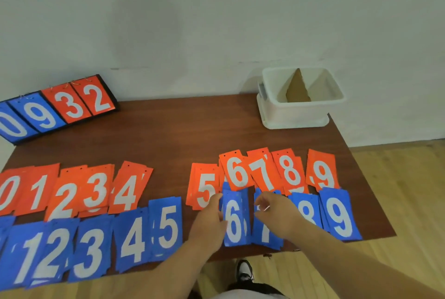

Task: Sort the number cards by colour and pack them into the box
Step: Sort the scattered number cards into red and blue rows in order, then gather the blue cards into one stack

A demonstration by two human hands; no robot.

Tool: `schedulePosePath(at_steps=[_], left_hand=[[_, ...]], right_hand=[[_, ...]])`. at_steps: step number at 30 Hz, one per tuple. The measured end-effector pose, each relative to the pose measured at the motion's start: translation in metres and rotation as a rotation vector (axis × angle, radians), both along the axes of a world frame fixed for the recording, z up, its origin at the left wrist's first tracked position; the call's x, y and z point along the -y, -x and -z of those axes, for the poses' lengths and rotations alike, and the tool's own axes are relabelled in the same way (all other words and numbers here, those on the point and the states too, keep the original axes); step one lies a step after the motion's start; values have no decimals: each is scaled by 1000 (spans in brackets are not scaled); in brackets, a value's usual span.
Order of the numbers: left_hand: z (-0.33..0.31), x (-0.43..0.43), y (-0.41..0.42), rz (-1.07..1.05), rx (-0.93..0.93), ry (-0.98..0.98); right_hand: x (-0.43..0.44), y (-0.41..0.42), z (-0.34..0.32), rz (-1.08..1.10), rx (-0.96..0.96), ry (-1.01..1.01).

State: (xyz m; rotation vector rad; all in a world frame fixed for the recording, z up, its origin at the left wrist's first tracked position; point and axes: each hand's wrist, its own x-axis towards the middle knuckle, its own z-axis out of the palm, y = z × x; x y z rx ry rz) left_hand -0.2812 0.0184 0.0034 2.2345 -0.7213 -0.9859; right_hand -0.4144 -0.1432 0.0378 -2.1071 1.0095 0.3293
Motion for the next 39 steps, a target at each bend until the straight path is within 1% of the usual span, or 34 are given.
schedulePosePath(at_steps=[3, 6, 10, 14, 18, 20, 24, 26, 29, 33, 39], left_hand=[[5, 6, 5, -23, 57, -72], [3, 10, 5, -17, 226, -144], [-9, 1, 0, -63, 377, -171], [-25, -31, -21, -125, 522, -224], [-36, -88, -52, -254, 596, -300], [-37, -121, -70, -348, 598, -318], [-35, -187, -113, -529, 538, -327], [-32, -221, -137, -584, 537, -314], [-29, -276, -180, -633, 534, -295], [-22, -353, -241, -642, 528, -338], [-8, -444, -305, -701, 394, -398]], right_hand=[[18, 3, 6, -73, -25, 50], [27, -2, 6, -134, -42, 129], [25, -21, -1, -250, -44, 261], [11, -55, -8, -363, -33, 296], [-18, -100, -12, -456, 14, 288], [-37, -125, -14, -500, 21, 282], [-79, -181, -18, -571, 48, 269], [-105, -212, -20, -602, 59, 275], [-153, -264, -24, -609, 70, 280], [-225, -330, -23, -620, 77, 277], [-332, -397, -10, -756, 79, 235]])
